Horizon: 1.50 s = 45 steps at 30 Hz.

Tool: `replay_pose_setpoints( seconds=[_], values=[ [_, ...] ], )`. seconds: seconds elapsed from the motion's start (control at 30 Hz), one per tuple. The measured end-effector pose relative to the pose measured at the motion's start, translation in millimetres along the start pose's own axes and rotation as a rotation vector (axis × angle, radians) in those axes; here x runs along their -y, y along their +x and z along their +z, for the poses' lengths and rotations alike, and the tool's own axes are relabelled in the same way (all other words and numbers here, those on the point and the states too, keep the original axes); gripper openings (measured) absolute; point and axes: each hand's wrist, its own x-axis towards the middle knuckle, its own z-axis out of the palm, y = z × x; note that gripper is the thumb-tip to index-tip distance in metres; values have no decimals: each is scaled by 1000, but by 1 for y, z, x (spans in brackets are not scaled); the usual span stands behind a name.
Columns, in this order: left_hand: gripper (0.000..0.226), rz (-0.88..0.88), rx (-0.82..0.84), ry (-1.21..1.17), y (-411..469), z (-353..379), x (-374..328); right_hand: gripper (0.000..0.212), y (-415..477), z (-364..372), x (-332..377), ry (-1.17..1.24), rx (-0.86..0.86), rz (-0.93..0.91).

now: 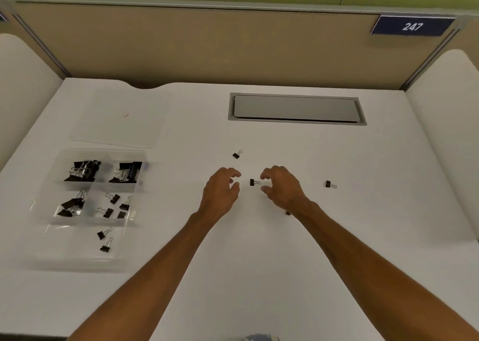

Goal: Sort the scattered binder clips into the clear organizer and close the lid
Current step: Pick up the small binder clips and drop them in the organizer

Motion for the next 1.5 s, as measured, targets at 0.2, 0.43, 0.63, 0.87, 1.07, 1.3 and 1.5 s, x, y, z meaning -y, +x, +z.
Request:
replay_pose_setpoints(
  seconds=[0.2, 0.43, 0.63, 0.87, 1.07, 1.3, 1.5],
  values=[
    [24, -67, 3, 0, 11, 5, 10, 35, 35, 16, 1, -18, 69, -34],
    [25, -104, -44, 69, 36, 3, 11, 26, 48, 29, -5, -104, 39, -154],
    [41, -158, -80, 103, 71, 14, 7, 14, 45, 21, -11, 234, -29, -48],
    [52, -144, -68, 306, 107, 27, 7, 11, 18, -2, -15, 892, -80, 282],
    [29, -102, -161, 383, 108, 32, 4, 10, 4, -9, -18, 1015, -90, 357],
    [11, -241, -182, -82, 82, 20, -4, 17, -14, -18, -10, 1204, -92, 410],
    [14, -422, -159, -680, 16, -1, -18, 28, -40, -25, -1, 1350, -74, 462]
  ],
)
